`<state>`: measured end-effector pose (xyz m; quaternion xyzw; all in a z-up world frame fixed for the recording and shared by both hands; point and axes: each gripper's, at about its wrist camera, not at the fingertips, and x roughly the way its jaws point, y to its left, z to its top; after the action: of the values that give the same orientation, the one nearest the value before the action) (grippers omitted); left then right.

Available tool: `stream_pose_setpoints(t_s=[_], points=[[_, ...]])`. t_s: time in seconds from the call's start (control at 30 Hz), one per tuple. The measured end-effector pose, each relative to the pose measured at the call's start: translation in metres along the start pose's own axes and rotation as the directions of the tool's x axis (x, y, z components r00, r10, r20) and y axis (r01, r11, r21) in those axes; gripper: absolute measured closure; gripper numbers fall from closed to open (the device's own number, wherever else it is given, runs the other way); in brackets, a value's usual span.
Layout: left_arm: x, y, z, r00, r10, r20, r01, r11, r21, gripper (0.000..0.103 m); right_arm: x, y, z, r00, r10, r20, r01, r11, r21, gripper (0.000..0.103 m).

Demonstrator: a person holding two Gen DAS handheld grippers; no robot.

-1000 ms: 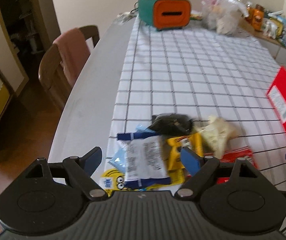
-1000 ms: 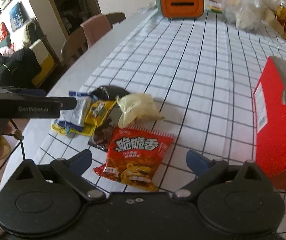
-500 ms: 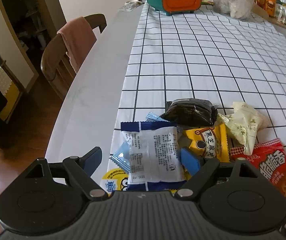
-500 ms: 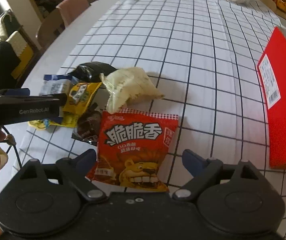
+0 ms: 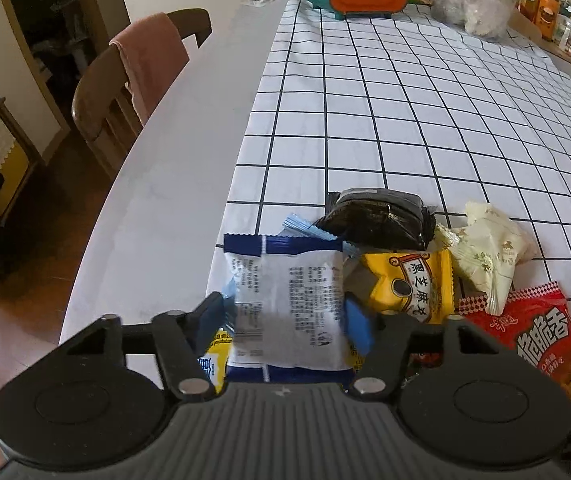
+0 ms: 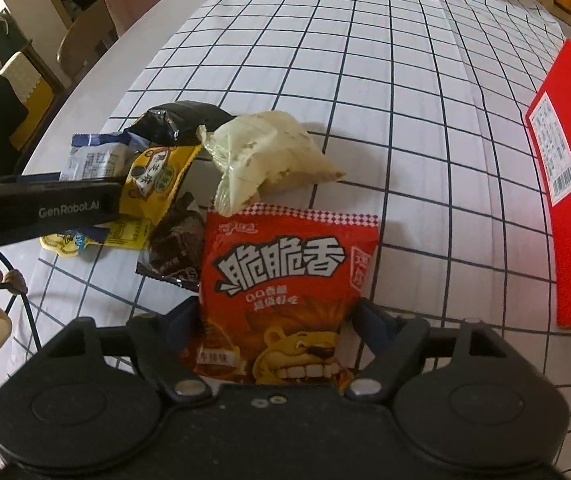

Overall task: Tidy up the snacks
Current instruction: 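Grasp the red chip bag with the right gripper while the left gripper grasps the white-blue biscuit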

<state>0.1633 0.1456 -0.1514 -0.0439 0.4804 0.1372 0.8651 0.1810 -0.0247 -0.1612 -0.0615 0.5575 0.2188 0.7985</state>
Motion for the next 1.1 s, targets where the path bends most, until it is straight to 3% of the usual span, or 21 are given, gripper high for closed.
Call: stream_pose_setpoints(t_s=[0.17,0.23,0.73,1.1], points=[[-0.002,0.002,0.0,1.0,-0.018,0.001,0.018,1.0,-0.013,0.052,-0.002,-0.001,-0.002,1.0,-0.006,0.013,0.006,1.0,-0.003,0.028],[-0.002,0.004,0.001,1.0,-0.027,0.001,0.027,0.999,-0.027,0.053,-0.004,-0.001,-0.002,1.0,-0.001,0.015,0.001,1.0,0.001,0.035],[-0.023,0.014,-0.002,0.998,-0.065,0.007,0.065,0.995,-0.079,0.054,-0.033,-0.015,-0.008,0.999,0.029,0.044,-0.031,0.999,0.04,0.036],[-0.065,0.003,-0.001,0.995,-0.1,0.016,0.101,0.993,-0.068,0.054,-0.08,-0.033,-0.008,0.99,0.063,0.129,-0.071,0.995,0.065,0.036]])
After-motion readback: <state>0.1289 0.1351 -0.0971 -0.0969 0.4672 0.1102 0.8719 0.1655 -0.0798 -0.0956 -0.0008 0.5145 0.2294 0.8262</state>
